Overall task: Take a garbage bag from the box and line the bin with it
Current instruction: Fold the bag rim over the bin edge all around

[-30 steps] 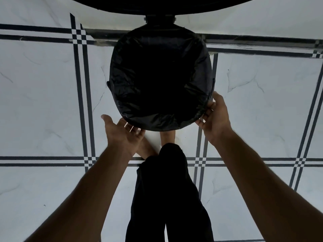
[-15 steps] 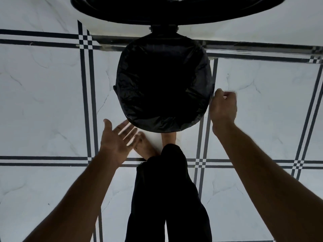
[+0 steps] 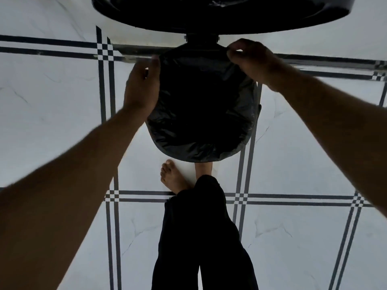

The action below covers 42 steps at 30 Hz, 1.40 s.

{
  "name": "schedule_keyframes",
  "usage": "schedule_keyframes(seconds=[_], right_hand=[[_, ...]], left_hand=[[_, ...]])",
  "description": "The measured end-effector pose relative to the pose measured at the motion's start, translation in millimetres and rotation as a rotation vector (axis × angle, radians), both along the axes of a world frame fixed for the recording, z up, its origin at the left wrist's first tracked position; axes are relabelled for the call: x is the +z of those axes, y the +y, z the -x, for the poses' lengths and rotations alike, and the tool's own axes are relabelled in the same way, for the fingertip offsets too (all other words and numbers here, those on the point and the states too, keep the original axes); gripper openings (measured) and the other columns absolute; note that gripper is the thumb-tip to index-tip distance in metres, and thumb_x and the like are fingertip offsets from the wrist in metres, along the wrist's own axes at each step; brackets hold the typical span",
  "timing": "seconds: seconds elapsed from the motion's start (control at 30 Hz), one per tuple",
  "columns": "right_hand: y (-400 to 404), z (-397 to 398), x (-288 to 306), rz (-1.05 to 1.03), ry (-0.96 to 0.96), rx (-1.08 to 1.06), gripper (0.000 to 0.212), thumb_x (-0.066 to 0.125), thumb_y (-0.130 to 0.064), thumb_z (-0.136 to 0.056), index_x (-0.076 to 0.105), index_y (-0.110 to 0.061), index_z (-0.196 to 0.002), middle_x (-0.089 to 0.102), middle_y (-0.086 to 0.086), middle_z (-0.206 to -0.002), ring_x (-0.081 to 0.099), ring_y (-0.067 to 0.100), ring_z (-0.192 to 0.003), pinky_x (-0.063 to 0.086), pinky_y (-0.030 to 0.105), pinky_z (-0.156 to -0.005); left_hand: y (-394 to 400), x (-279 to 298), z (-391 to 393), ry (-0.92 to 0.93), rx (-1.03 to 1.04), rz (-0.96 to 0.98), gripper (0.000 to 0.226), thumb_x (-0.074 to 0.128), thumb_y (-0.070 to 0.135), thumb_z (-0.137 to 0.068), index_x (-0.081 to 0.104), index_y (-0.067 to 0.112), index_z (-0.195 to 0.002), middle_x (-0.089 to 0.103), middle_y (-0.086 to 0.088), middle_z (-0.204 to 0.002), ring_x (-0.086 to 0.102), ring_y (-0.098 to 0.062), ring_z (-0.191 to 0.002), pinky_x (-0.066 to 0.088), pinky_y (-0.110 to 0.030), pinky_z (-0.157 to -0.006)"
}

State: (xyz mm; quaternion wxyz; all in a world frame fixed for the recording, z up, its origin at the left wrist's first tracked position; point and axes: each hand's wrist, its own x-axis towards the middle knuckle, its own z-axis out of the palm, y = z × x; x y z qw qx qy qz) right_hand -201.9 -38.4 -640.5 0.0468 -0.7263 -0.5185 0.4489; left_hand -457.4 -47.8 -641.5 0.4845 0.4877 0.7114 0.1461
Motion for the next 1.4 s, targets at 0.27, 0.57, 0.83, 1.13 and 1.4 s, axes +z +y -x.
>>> schedule_keyframes(seconds=[0.27, 0.57, 0.83, 1.13, 1.4], right_hand=[[16, -19, -10, 0.231, 0.196, -0.116, 0.019, 0.055, -0.023, -0.101, 0.056, -0.026, -0.12, 0.06, -0.005, -0.102, 0.053, 0.011, -0.085, 0.042, 0.021, -0.062], [13, -15, -12, 0.253, 0.35, -0.294, 0.015, 0.056, -0.016, -0.098, 0.068, -0.018, -0.107, 0.069, 0.0, -0.104, 0.066, 0.02, -0.108, 0.052, 0.031, -0.099], [-29, -9, -15, -0.017, 0.125, -0.431, 0.046, 0.051, -0.065, -0.085, 0.053, -0.021, -0.07, 0.048, -0.001, -0.069, 0.045, 0.016, -0.065, 0.036, 0.035, -0.066], [-107, 24, 4, -0.216, -0.19, -0.895, 0.013, 0.044, -0.03, -0.091, 0.051, -0.021, -0.097, 0.065, 0.004, -0.096, 0.061, 0.016, -0.083, 0.049, 0.03, -0.074], [-171, 59, 8, 0.212, 0.456, -1.319, 0.048, 0.041, -0.052, -0.097, 0.059, -0.021, -0.128, 0.068, 0.0, -0.12, 0.065, 0.017, -0.11, 0.056, 0.03, -0.08]], left_hand=[[34, -2, 11, -0.043, -0.108, 0.212, 0.065, 0.023, 0.058, -0.104, 0.058, 0.013, -0.135, 0.062, -0.009, -0.137, 0.057, -0.025, -0.126, 0.045, -0.04, -0.108], [34, -5, 36, -0.3, 0.177, 0.494, 0.067, 0.023, 0.07, -0.098, 0.069, 0.021, -0.096, 0.071, 0.005, -0.091, 0.065, -0.011, -0.088, 0.049, -0.03, -0.084], [7, -2, 37, -0.373, 0.427, 0.383, 0.051, 0.034, 0.059, -0.102, 0.064, 0.019, -0.114, 0.066, 0.003, -0.1, 0.061, -0.012, -0.096, 0.048, -0.03, -0.09], [-68, 2, 34, -0.041, 0.728, 0.29, 0.026, 0.04, 0.04, -0.102, 0.054, 0.022, -0.089, 0.051, 0.006, -0.085, 0.051, -0.015, -0.086, 0.043, -0.03, -0.082], [-119, 17, 27, -0.51, 0.879, 0.595, 0.051, 0.034, 0.054, -0.103, 0.063, 0.014, -0.115, 0.068, -0.006, -0.12, 0.062, -0.024, -0.118, 0.046, -0.041, -0.107]])
